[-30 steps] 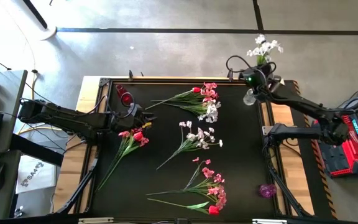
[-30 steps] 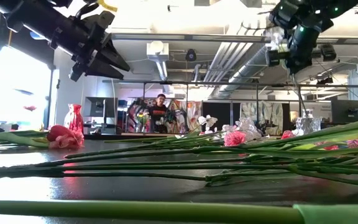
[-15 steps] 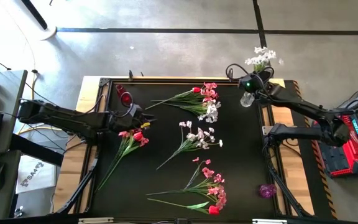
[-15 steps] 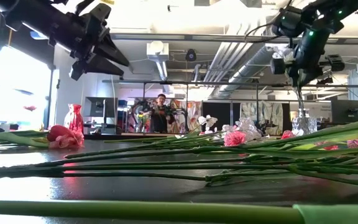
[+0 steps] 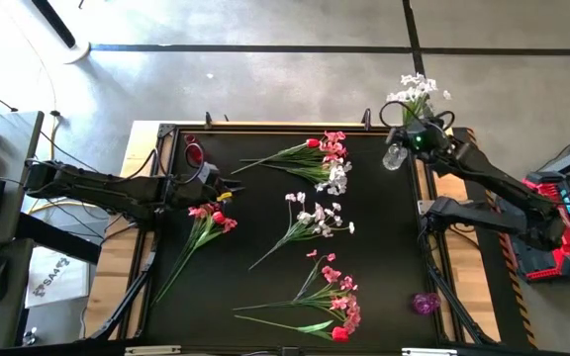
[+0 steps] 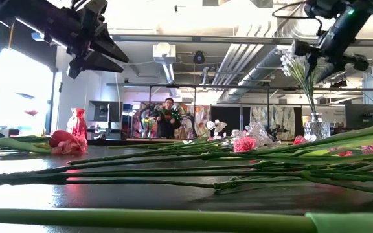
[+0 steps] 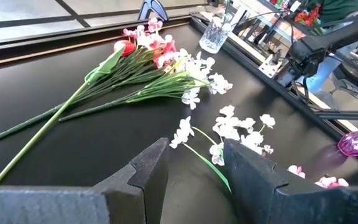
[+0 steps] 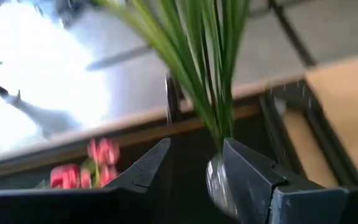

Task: Sort flowers into vase by color
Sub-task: Put the bottom white flowers into the transparent flower vase

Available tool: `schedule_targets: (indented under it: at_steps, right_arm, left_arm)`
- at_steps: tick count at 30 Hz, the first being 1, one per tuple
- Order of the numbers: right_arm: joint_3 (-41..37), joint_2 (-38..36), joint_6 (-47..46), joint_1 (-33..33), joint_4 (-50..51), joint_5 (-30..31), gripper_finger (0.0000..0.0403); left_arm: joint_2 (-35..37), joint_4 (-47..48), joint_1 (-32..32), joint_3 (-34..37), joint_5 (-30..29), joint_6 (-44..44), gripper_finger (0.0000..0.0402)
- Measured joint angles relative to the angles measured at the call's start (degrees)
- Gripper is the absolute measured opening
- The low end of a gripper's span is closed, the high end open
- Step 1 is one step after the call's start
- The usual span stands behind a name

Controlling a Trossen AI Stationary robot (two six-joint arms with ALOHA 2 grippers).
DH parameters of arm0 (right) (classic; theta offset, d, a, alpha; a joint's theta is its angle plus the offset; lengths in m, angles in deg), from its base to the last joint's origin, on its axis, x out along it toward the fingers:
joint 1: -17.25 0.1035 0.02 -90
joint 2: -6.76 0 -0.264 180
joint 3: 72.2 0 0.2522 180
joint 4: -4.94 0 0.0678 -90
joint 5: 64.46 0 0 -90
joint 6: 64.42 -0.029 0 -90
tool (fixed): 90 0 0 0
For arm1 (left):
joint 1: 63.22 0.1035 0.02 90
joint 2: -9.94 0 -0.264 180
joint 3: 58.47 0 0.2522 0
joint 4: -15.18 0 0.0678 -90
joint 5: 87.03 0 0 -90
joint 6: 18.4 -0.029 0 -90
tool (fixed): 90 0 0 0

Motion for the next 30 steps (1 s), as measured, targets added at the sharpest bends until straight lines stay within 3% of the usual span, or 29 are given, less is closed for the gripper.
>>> schedule_targets:
  at_steps: [4, 7, 11, 15, 18, 22, 26, 30]
  right_arm:
    - [0.00, 0.50, -0.87, 0.74, 3.82, -8.71, 0.0134]
    - [0.00, 0.81, 1.94, 4.13, -0.83, -11.51, 0.0134]
    - [0.00, 1.00, 8.50, 10.64, -17.98, -17.22, 0.0133]
    - [0.00, 3.90, 15.72, 16.74, -40.39, -32.61, 0.0133]
    - [0.11, 8.15, 15.81, 20.31, -58.07, -44.62, 0.0133]
    - [4.93, 15.51, 14.82, 23.77, -69.98, -55.65, 0.0133]
    - [13.98, 20.65, 16.63, 25.84, -72.06, -57.08, 0.0133]
    - [23.00, 24.00, 20.25, 25.61, -68.03, -55.23, 0.0133]
  left_arm:
    - [0.02, 0.77, 0.00, 0.00, 1.12, 0.02, 0.0142]
    - [0.04, 2.30, 0.08, 0.00, 2.47, 0.64, 0.0142]
    - [0.26, 2.80, 0.39, 0.00, 4.31, 1.25, 0.0142]
    - [0.26, 2.73, 0.39, 0.00, 4.93, 1.27, 0.0142]
    - [0.26, 2.71, 0.37, 0.00, 4.73, 1.27, 0.0142]
    - [0.26, 1.48, 0.38, 0.00, 4.64, 1.24, 0.0142]
    - [0.26, -0.11, 0.37, 0.00, 4.58, 1.16, 0.0142]
    - [0.26, -0.07, 0.37, 0.00, 4.51, 1.15, 0.0142]
